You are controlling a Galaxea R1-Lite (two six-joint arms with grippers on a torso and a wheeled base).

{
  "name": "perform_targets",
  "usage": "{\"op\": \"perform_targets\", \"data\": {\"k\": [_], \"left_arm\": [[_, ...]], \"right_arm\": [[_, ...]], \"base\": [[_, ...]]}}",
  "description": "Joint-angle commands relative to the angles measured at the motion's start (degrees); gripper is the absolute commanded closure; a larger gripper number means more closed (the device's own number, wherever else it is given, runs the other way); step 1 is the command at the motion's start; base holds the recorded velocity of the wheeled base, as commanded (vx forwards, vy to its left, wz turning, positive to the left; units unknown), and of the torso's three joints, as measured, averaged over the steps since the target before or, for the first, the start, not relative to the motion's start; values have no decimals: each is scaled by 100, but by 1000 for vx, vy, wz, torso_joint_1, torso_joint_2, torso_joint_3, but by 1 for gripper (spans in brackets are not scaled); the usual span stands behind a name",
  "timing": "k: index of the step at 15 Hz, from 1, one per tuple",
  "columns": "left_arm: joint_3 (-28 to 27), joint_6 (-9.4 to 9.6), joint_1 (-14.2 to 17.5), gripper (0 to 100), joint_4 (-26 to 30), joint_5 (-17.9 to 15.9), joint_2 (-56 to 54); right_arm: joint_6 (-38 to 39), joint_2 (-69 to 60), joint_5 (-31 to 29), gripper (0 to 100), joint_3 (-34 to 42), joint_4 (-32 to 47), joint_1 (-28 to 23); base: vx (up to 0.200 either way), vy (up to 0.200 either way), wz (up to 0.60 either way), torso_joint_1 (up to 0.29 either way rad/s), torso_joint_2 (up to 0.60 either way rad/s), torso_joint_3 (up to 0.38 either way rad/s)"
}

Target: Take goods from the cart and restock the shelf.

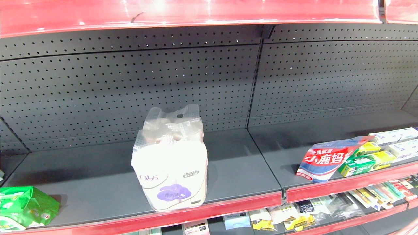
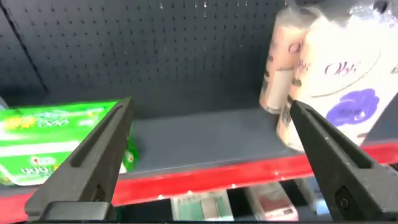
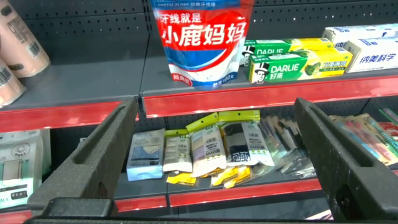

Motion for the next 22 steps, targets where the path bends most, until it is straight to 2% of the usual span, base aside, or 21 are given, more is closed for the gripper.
{"op": "perform_targets", "data": {"k": [1,4,7,16,22], "left_arm": [[-17,-31,-1,0,550,18,4],[18,-5,-45,0,419,-53,127],[27,-14,-10,0,392,53,13],[27,-23,-10,0,401,53,13],[27,-23,-10,0,401,53,13]], "right_arm": [[-2,7,1,0,0,-4,-1],[-2,7,1,0,0,-4,-1],[-2,7,1,0,0,-4,-1],[-20,7,1,0,0,-4,-1],[-20,7,-7,0,0,-4,-1]], "base": [[0,0,0,0,0,0],[0,0,0,0,0,0],[0,0,0,0,0,0],[0,0,0,0,0,0],[0,0,600,4,2,4]]}}
